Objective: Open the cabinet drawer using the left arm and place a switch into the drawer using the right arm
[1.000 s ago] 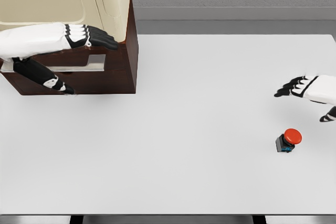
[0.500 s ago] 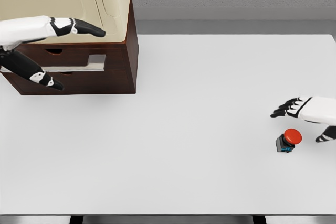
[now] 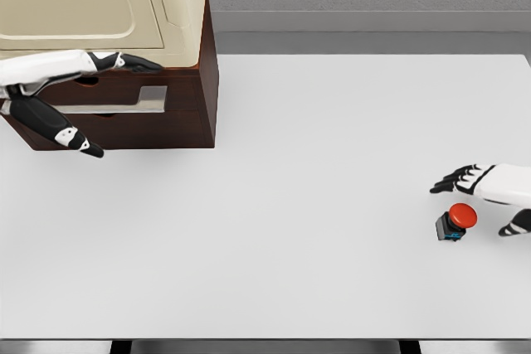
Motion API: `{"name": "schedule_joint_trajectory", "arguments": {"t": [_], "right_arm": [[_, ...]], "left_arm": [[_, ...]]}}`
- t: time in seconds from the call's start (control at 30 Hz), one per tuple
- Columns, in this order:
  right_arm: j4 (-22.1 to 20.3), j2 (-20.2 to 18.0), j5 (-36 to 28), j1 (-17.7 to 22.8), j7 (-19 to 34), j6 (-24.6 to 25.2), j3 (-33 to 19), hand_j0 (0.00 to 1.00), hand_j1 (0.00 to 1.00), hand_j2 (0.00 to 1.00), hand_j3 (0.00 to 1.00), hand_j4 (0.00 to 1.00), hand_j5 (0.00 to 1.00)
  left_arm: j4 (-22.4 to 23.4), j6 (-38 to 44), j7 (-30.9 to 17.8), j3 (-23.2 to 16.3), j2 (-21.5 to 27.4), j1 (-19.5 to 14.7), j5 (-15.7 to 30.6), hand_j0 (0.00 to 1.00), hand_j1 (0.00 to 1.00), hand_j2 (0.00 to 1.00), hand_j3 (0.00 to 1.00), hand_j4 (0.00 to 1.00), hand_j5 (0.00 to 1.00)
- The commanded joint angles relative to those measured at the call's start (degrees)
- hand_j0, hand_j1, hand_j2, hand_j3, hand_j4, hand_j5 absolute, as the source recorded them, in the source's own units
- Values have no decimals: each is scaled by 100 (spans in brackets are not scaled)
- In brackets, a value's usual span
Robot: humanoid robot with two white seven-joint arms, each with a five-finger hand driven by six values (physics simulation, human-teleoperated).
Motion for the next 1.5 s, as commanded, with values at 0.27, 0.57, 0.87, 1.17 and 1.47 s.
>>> {"name": "schedule_joint_trajectory", "arguments": {"t": [0.27,0.57,0.87,1.17,1.47], "right_arm": [[-17,24,-37,0,-2,14,-39,100,100,100,100,100,100],[-25,-170,-617,141,-2,14,22,100,100,100,100,100,100],[-87,-82,-687,141,-2,14,13,100,100,100,100,100,100],[-175,-82,-687,176,-2,14,31,100,100,100,100,100,100],[-210,41,-687,167,-2,14,136,100,100,100,100,100,100]], "left_arm": [[-2,604,2,0,-23,-17,234,100,100,100,100,100,100],[7,1430,2,-202,-6,35,269,100,100,100,100,100,100],[7,1404,2,-184,196,18,295,100,100,100,100,100,100],[7,1422,2,-184,302,0,234,100,100,100,100,100,100],[34,1448,2,-141,390,27,225,100,100,100,100,100,100]]}}
